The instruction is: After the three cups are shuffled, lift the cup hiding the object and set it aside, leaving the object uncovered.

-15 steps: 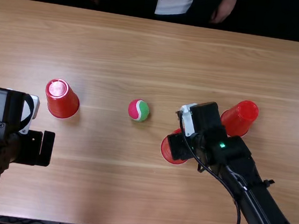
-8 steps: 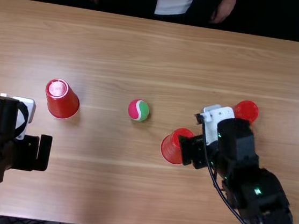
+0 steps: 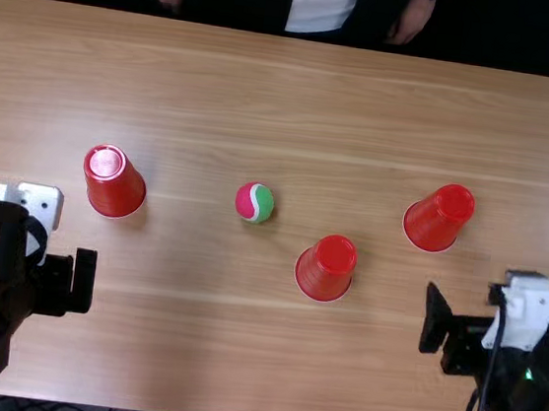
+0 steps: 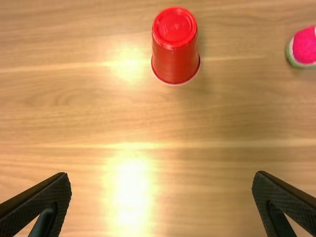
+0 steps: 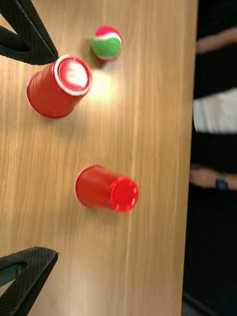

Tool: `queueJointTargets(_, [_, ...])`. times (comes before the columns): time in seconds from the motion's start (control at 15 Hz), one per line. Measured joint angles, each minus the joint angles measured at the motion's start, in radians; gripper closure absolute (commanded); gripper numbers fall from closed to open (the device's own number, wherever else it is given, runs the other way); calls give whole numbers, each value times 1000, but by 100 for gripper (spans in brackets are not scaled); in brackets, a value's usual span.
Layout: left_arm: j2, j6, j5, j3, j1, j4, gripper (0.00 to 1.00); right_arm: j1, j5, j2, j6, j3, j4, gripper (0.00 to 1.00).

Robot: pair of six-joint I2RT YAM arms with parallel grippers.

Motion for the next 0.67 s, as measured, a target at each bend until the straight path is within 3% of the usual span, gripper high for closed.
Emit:
queueJointTargets(0.53, [-324, -1, -1, -352, 0, 82, 0, -13, 0, -293, 0, -267, -68, 0])
queueJointTargets(0.67, [-443, -1, -4, -467, 0, 175, 0, -13, 0, -439, 0, -348, -65, 0])
